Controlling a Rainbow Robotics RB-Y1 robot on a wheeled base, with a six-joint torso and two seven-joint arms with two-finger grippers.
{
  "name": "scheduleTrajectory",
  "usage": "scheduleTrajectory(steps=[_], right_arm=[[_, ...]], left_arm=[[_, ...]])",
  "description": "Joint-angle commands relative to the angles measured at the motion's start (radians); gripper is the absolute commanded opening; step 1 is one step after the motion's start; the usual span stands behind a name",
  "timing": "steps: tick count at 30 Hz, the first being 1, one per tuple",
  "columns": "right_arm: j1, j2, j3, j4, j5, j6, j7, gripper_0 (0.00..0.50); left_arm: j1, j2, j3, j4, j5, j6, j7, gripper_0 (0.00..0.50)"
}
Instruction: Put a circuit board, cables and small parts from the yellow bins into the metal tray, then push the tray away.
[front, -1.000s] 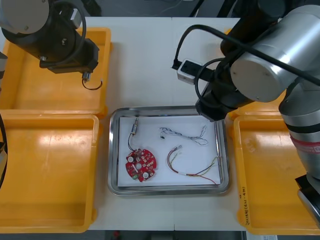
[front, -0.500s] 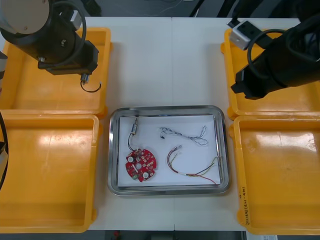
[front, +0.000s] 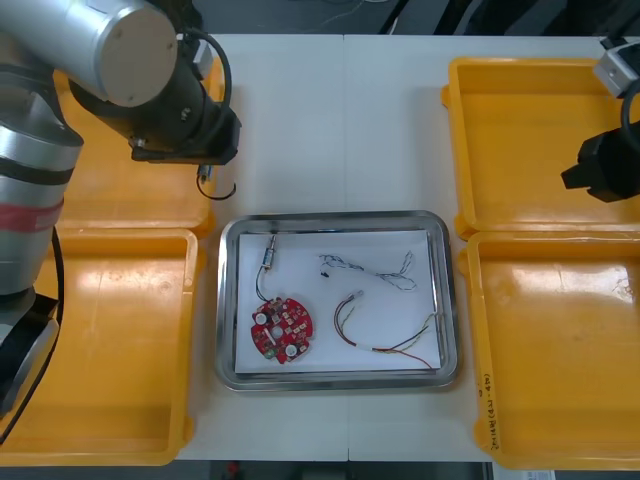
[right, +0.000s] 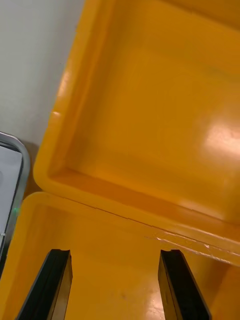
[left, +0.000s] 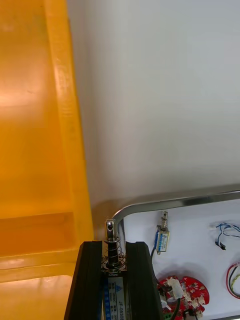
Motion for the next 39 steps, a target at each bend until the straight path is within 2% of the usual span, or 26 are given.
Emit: scheduleTrajectory(steps=[1, 5, 13, 21, 30, 39], right_arm=[[0.074, -0.037, -0.104, -0.031, 0.027, 0.003, -0.034, 0.5], [0.124, -0.037, -0.156, -0.031, 0.034, 0.003, -0.045, 0.5], [0.203, -0.035, -0.19, -0.031, 0.041, 0.003, -0.101, 0.5], [0.247, -0.034, -0.19, -0.031, 0.028, 0.003, -0.199, 0.5], [0.273, -0.032, -0.19, -0.034, 0.011, 0.003, -0.201, 0.5], [0.279, -0.017, -0.19, -0.042, 0.011, 0.003, -0.204, 0.5]], left_arm=[[-0.003, -0.056, -0.067, -0.041, -0.036, 0.007, 0.106, 0.0], [-0.003, -0.099, -0.133, -0.039, -0.07, 0.003, 0.133, 0.0], [-0.003, -0.117, -0.256, -0.028, -0.073, -0.047, 0.227, 0.0], [0.02, -0.117, -0.354, 0.002, -0.062, -0.121, 0.248, 0.0], [0.029, -0.116, -0.444, 0.107, -0.076, -0.227, 0.25, 0.0], [0.034, -0.093, -0.504, 0.147, -0.073, -0.254, 0.258, 0.0]])
